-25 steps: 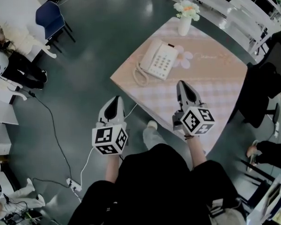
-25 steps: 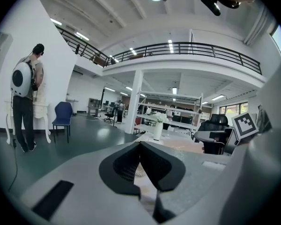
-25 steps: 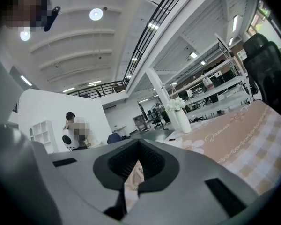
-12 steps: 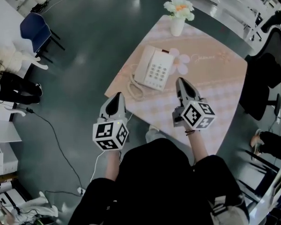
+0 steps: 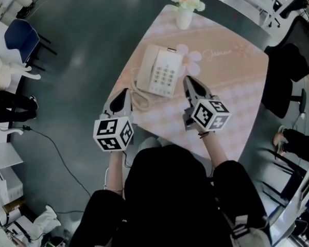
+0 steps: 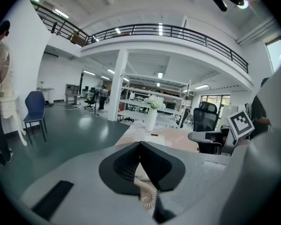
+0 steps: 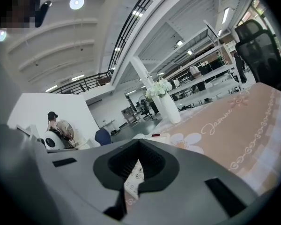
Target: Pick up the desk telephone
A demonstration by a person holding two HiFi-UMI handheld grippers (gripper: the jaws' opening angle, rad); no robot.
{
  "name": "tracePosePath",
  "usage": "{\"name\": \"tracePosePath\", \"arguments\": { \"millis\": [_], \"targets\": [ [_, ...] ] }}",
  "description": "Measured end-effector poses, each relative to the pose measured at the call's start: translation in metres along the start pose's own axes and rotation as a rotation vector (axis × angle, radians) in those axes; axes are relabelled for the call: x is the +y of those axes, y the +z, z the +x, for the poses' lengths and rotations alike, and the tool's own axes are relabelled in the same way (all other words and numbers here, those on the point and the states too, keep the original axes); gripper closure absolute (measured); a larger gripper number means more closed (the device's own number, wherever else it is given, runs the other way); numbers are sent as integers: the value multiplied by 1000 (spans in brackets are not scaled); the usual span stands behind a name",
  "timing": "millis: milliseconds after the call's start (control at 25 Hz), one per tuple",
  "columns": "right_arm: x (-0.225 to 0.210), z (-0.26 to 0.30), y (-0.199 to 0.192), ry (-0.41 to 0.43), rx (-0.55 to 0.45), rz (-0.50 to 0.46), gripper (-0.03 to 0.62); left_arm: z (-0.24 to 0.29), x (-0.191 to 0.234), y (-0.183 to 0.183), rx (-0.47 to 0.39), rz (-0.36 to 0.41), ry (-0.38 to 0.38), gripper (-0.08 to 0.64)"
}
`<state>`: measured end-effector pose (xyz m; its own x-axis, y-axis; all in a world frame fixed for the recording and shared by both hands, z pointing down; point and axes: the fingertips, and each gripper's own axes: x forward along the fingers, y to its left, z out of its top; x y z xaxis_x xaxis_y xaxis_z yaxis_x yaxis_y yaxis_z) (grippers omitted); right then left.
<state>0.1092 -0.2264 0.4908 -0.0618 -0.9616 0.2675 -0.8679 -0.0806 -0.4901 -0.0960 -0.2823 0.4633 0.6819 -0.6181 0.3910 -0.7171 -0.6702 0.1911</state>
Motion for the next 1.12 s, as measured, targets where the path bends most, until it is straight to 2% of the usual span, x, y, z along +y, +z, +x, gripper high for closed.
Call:
{"name": "tracePosePath", "arguments": {
  "millis": [280,480,640,880,1120],
  "targets": [
    [-12,22,-6,-2,35,81,600,49,7,-10,106,-59,-49,560],
    [-30,39,-13,-68,36,171,598,78,12,-17,172,-57,-89,555],
    [-38,56,-18,-89,36,221,595,98,16,-21,213,-61,-124,518],
    [-59,71,-26,-194,24,282,495,128,19,-24,260,-72,-183,429],
    [-71,84,-32,-222,15,387,412,156,17,-32,311,-129,-251,318]
  ]
}}
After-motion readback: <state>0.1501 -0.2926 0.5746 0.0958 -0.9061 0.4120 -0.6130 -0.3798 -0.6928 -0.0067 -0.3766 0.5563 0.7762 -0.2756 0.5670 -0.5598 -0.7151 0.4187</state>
